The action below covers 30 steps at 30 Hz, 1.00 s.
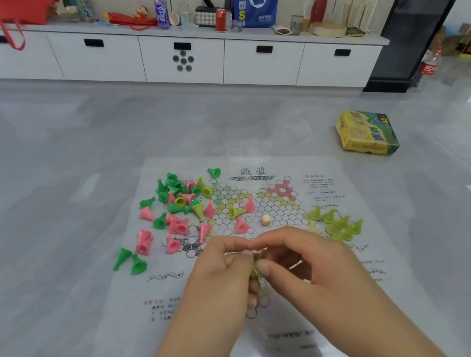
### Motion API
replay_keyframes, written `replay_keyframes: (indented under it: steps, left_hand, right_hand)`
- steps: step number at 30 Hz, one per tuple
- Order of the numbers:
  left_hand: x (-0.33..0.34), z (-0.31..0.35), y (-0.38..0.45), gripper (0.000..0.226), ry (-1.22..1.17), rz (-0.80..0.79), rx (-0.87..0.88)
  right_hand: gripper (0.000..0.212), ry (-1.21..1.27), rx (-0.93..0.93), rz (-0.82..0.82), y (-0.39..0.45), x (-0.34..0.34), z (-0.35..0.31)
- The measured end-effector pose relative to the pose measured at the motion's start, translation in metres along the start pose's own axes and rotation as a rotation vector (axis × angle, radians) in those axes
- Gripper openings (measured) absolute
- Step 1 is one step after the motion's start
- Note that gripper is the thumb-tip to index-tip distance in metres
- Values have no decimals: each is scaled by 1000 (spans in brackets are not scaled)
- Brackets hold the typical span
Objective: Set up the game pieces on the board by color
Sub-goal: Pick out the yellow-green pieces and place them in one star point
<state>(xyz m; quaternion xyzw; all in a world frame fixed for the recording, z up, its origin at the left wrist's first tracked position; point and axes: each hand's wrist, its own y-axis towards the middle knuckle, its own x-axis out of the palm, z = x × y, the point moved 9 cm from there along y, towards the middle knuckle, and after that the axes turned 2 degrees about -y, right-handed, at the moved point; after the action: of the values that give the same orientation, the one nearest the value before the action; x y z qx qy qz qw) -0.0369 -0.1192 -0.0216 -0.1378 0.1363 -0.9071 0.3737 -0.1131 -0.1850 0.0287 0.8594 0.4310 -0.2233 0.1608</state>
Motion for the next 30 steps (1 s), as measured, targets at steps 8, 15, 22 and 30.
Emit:
replay_keyframes:
  steps: [8,15,22,30]
  left_hand:
    - [3,3,-2,16,55,54,54]
    - [4,10,-6,19,45,86,72]
    - [-8,3,0,19,-109,162,27]
    - [-5,8,-4,21,-14,195,63]
  right_hand:
    - [15,-11,111,106,2,-9,17]
    - [10,-157,57,132,2,-10,12]
    - [15,161,104,86,2,-5,10]
    - [21,363,151,-35,1,3,7]
